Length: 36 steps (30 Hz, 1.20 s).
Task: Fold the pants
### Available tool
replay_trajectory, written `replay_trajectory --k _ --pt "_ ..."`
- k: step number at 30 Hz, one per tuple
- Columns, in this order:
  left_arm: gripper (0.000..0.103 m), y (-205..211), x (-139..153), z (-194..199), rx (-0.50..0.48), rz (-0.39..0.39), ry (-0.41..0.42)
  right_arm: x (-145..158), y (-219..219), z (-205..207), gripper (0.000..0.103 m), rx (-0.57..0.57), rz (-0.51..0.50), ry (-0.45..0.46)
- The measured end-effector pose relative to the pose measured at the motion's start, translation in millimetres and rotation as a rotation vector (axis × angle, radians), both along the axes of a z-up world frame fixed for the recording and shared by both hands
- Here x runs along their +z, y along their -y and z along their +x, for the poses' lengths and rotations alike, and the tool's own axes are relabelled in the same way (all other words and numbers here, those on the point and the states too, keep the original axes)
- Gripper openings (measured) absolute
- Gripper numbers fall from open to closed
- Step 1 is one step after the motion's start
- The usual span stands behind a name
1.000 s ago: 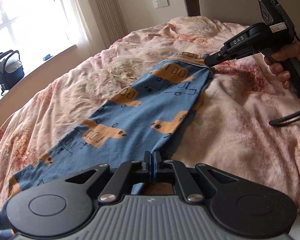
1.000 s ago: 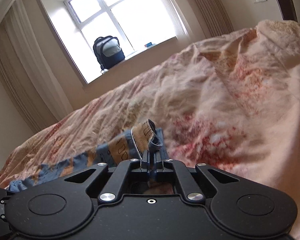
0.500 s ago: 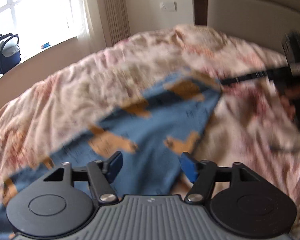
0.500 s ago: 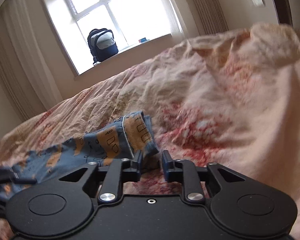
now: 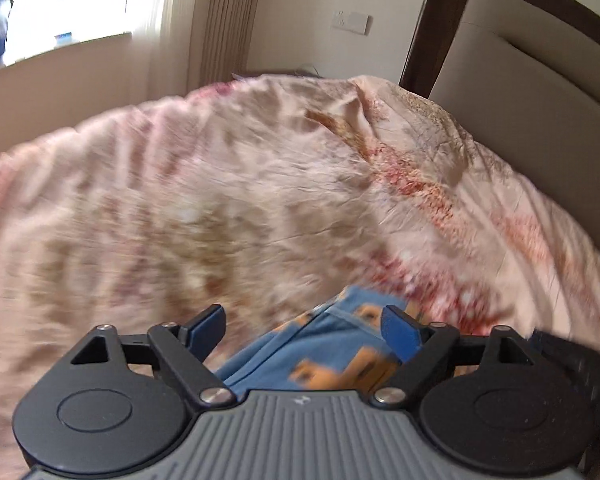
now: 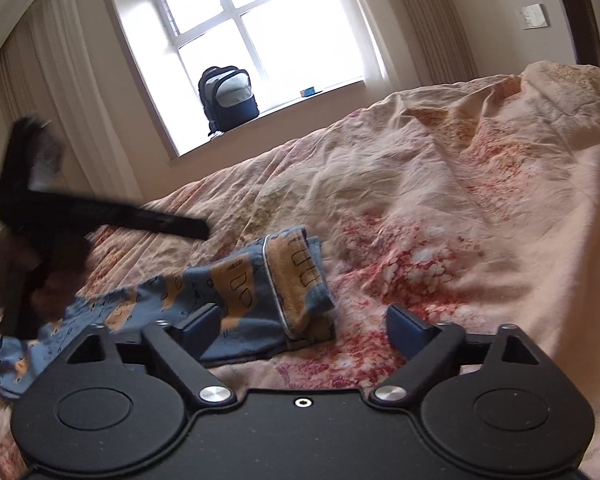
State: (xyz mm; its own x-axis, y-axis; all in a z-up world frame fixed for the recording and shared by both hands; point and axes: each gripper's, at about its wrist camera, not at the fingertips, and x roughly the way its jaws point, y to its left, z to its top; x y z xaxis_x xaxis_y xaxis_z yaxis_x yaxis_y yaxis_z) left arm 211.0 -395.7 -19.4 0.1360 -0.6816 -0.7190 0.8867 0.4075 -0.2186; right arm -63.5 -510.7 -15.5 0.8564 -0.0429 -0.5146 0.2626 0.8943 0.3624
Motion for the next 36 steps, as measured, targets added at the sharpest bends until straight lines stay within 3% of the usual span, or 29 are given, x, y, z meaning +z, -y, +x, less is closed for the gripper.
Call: replay_trajectory --k 5,8,11,16,19,20,22,24,27,30,32,34,36 --pt "0.089 30 -18 6 -0.043 0.078 -0.003 -4 0 3 0.102 0.022 -0.001 -0.003" --pt "0.084 32 -23 11 -0.057 0.097 -0.035 -6 3 4 0.102 0.023 0.021 -0.002" --pt "0.084 34 -29 16 -0.071 0.123 -0.083 -5 7 4 0.102 0.021 0.068 0.008" --pt "0.084 37 -30 12 -0.104 0.154 -0.052 -3 18 3 0.099 -0.013 0.17 0.057" --pt "0.081 42 -28 11 -0.105 0.187 -0.048 -6 22 3 0.073 -0.1 0.219 0.037" --pt "0.076 44 -28 10 -0.111 0.198 -0.043 -8 23 4 0.068 -0.113 0.236 0.027" --pt "0.062 47 -26 5 -0.141 0.204 -0.033 -11 19 3 0.054 -0.122 0.237 0.009" --pt "0.037 49 -24 -1 -0.159 0.209 -0.01 -13 13 3 0.049 -0.112 0.223 0.0" --pt "0.021 48 -15 -9 -0.148 0.198 0.044 -15 10 3 0.027 -0.136 0.198 -0.021" --pt "0.009 38 4 -19 -0.148 0.087 0.103 -14 7 -2 0.016 -0.148 0.189 0.007" --pt "0.009 33 15 -23 -0.141 0.005 0.109 -5 1 -8 0.014 -0.149 0.14 0.044" --pt "0.009 39 10 -25 -0.135 0.022 0.122 2 -6 -11 0.013 -0.145 0.08 0.06" --pt "0.01 46 -6 -31 -0.15 0.092 0.157 0 -10 -9 0.013 -0.141 0.051 0.027"
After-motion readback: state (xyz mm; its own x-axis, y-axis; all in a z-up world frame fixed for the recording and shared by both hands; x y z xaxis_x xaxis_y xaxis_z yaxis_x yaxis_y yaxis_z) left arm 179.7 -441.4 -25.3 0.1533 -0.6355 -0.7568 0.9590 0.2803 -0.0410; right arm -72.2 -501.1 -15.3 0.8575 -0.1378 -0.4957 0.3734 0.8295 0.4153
